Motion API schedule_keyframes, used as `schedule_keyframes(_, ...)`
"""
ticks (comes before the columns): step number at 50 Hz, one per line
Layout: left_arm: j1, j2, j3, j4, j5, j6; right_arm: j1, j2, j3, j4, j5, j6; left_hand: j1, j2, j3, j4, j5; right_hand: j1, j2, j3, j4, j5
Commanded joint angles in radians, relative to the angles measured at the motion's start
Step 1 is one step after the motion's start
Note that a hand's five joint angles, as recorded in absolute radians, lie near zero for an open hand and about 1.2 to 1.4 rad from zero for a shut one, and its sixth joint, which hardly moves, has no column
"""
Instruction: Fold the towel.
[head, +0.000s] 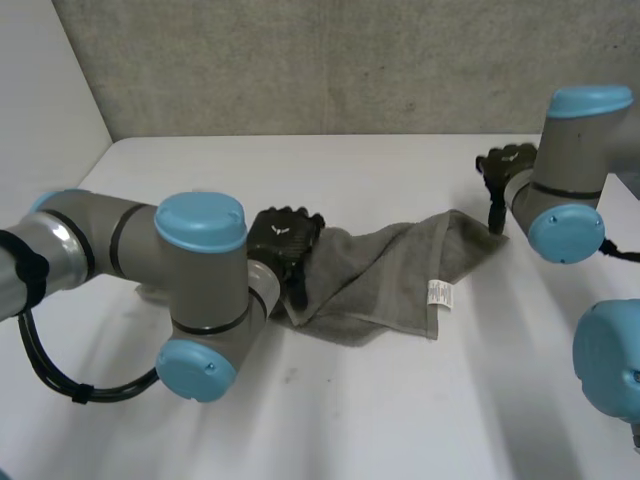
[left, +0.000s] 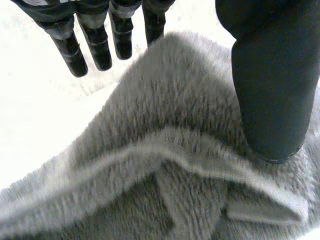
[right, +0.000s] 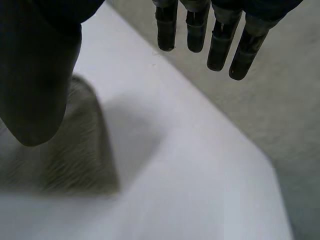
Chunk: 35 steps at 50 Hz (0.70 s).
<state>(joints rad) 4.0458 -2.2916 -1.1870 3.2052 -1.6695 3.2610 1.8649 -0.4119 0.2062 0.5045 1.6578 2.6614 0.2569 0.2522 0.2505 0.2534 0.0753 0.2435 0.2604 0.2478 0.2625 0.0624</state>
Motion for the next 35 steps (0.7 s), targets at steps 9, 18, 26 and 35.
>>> schedule_keyframes(9,0.08,0.225,-0.029,-0.011,-0.007,0.005,0.01,-0.286,0.248,-0.009,-0.125,0.11,-0.049,-0.045,-0.043,-0.046,-0.042,-0.069,-0.086,-0.073,-0.088,-0.062)
schedule_keyframes(18,0.165,0.297,-0.14,-0.016,0.004,0.075,0.028,-0.57,0.817,-0.204,-0.19,0.12,-0.049,-0.045,-0.043,-0.046,-0.042,-0.069,-0.086,-0.073,-0.088,-0.062)
schedule_keyframes(26,0.275,0.302,-0.235,-0.005,0.07,0.155,0.1,-0.686,1.193,-0.429,-0.188,0.219,-0.064,-0.059,-0.058,-0.06,-0.057,-0.069,-0.086,-0.073,-0.088,-0.062)
schedule_keyframes(35,0.429,0.247,-0.293,-0.002,0.312,0.154,0.169,-0.67,1.366,-0.553,-0.181,0.295,-0.061,-0.056,-0.055,-0.058,-0.054,0.056,0.039,0.051,0.037,0.062)
